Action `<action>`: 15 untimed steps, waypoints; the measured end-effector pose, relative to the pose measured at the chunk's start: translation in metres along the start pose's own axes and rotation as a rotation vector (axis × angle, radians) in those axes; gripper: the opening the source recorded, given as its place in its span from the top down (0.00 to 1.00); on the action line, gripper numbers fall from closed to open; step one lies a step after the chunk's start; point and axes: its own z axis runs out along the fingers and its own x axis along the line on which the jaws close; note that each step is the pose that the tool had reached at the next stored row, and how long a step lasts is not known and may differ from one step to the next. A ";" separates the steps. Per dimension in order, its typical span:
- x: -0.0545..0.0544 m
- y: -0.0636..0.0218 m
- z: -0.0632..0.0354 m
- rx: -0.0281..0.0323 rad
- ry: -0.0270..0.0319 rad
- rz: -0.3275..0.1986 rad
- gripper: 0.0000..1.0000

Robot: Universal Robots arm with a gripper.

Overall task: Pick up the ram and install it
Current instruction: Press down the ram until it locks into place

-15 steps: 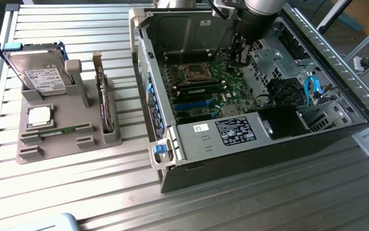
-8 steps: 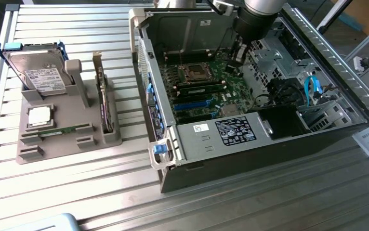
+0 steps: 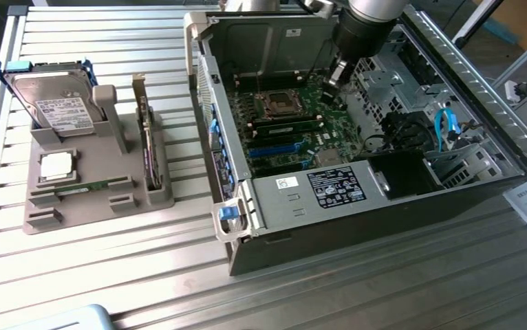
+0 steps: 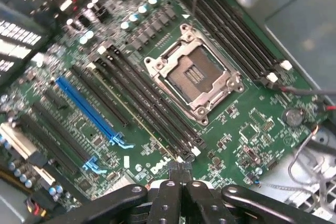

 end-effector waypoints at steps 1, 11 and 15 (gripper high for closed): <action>0.000 0.0000 0.0001 0.0003 0.0001 0.029 0.90; 0.000 0.0000 0.0015 0.0024 0.0011 0.265 0.90; 0.000 0.0000 0.0021 0.0032 0.0015 0.362 0.90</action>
